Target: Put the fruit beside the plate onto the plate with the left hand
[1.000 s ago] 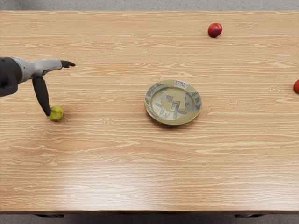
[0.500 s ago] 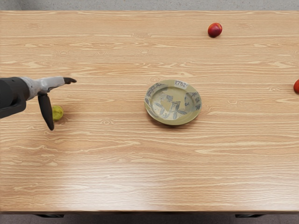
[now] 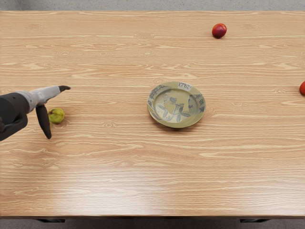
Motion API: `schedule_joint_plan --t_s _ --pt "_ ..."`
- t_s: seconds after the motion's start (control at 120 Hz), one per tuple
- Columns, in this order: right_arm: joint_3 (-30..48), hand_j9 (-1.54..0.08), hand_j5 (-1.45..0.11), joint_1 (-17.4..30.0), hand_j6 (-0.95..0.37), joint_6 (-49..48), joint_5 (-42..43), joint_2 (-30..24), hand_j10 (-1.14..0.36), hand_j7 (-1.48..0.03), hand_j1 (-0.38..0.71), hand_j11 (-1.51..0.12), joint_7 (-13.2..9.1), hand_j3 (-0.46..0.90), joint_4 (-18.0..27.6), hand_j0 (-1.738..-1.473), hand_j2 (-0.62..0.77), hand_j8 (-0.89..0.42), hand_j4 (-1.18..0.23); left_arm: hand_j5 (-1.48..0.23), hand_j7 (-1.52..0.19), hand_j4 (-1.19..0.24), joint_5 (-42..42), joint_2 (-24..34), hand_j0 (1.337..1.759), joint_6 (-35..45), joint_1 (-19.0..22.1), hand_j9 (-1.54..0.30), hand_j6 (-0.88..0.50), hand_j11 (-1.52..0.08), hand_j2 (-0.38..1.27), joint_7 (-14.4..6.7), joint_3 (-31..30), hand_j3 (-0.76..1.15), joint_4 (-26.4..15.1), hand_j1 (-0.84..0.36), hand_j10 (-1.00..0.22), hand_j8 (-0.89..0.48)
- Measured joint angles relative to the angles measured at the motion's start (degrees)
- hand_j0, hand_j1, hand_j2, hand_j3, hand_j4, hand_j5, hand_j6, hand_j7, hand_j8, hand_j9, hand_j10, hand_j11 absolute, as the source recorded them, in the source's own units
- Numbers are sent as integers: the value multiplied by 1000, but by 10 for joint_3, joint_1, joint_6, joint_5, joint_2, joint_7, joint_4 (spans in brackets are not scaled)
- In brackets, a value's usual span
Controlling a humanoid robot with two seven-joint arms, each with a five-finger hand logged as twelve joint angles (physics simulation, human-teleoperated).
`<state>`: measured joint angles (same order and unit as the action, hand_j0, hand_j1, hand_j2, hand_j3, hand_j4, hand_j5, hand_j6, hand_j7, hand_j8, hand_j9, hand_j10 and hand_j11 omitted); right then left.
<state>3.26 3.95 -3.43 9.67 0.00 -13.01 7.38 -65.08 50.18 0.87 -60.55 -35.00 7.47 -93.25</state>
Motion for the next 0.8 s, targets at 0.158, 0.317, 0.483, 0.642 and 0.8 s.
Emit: schedule_joint_plan --t_s 0.158,0.317,0.483,0.642,0.8 --pt "0 0 0 0 0 0 0 0 0 0 -349 0 0 0 0 -1658 0 0 0 -49 -49 -44 -5 -3 1658 3 0 -48 -46 -48 11 0 -7 0 2 308 -43 -45" --pt "0 0 0 0 0 0 0 0 0 0 -349 0 0 0 0 -1658 0 0 0 -61 -61 -53 -20 -21 1658 4 -1 -61 -55 -60 13 0 -8 0 25 296 -52 -55" --pt "0 0 0 0 0 0 0 0 0 0 -349 0 0 0 0 -1658 0 0 0 -94 -94 -78 -28 -44 1658 1 0 -93 -80 -93 18 0 -11 0 60 266 -77 -80" --pt "0 0 0 0 0 0 0 0 0 0 -349 0 0 0 0 -1658 0 0 0 -133 -132 -108 -31 -59 1658 0 0 -132 -110 -132 24 0 -19 0 81 230 -107 -109" --pt "0 0 0 0 0 0 0 0 0 0 -349 0 0 0 0 -1658 0 0 0 -171 -171 -138 -32 -59 1658 -1 1 -171 -139 -171 30 0 -24 0 86 195 -137 -139"
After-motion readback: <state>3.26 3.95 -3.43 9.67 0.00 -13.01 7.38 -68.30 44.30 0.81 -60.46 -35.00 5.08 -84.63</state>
